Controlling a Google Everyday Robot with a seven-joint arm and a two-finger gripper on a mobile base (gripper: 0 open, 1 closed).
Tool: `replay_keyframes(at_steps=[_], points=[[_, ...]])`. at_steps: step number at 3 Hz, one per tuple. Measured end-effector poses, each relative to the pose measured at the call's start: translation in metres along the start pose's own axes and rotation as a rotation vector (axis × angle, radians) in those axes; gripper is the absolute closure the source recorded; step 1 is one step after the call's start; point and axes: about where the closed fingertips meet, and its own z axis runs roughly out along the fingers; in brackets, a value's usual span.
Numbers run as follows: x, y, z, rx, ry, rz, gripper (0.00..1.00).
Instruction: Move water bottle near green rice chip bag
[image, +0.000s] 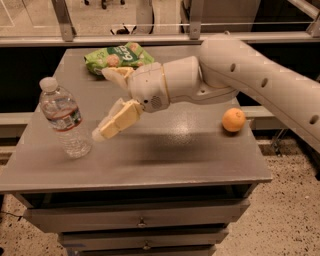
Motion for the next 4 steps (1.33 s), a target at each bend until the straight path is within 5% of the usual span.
replay_keyframes(at_steps=[2,4], points=[[-0.001,0.011,0.057,-0.062,-0.151,0.019,0.0],[0.005,0.025,0.075,-0.08,-0.199,0.054,0.42]])
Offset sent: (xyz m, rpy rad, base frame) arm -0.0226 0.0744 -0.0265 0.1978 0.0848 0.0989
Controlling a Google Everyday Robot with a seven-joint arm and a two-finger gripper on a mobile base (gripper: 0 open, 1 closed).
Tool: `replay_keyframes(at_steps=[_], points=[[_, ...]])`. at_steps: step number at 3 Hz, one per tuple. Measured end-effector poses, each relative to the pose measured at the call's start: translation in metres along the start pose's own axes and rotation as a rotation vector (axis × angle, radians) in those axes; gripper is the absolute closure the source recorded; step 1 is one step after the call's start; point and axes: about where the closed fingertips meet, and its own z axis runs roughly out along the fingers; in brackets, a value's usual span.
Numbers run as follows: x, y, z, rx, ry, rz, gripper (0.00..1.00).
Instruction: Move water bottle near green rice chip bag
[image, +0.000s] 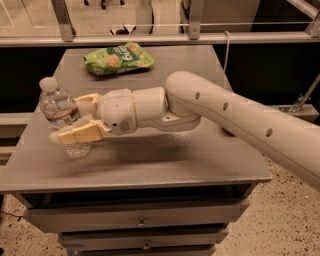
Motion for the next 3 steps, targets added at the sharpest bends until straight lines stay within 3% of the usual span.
replay_keyframes(at_steps=[1,2,3], points=[[0.003,0.0,0.004,0.01,-0.013,0.017,0.64],[-0.003,-0.008,-0.013,0.058,0.004,0.002,0.88],[-0.023,-0.031,-0.057,0.132,0.051,-0.056,1.0]])
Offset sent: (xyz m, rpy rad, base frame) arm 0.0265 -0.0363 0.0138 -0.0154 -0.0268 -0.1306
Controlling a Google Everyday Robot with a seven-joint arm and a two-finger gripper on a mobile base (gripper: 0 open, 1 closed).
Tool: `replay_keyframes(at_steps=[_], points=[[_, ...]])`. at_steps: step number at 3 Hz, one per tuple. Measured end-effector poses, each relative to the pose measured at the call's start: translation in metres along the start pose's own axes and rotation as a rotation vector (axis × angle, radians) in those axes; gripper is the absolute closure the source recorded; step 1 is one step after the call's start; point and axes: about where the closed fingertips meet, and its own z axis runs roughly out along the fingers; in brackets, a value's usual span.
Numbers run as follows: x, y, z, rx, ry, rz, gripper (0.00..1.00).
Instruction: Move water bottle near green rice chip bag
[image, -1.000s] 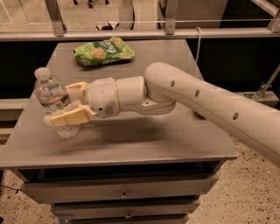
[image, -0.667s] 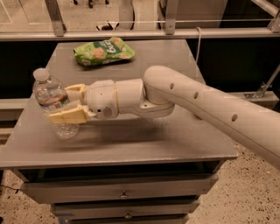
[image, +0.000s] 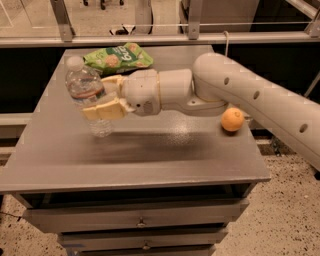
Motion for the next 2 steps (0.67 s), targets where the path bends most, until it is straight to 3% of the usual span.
replay_keyframes(at_steps=[1,2], points=[[-0.027,-0.049,-0.061,0.111,0.044,-0.083,1.0],[-0.041,-0.059,-0.07,0.137,0.036,-0.109,1.0]])
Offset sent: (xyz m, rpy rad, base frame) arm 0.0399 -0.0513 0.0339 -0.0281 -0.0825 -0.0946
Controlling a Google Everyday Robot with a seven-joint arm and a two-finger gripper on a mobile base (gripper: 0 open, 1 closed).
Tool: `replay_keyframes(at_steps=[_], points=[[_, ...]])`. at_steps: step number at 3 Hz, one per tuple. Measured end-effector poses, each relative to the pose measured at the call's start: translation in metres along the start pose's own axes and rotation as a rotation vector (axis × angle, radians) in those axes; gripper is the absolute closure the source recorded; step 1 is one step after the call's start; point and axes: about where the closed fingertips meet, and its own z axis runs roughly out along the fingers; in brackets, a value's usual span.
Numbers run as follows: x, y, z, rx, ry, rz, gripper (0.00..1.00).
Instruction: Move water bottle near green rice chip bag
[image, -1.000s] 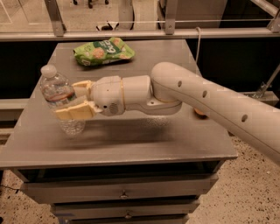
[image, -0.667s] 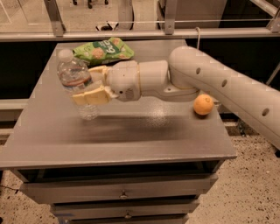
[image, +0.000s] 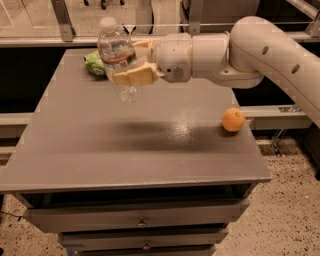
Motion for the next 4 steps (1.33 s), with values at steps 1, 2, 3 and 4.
replay_keyframes(at_steps=[1,2,3,4], points=[[0.0,0.0,0.0,0.0,0.0,0.0,1.0],[0.001,-0.025,-0.001,0.035,-0.009,-0.042,1.0],[0.012,-0.075,-0.012,0.128,-0.011,-0.094,1.0],[0.022,-0.128,-0.023,0.216,0.009,-0.125,1.0]])
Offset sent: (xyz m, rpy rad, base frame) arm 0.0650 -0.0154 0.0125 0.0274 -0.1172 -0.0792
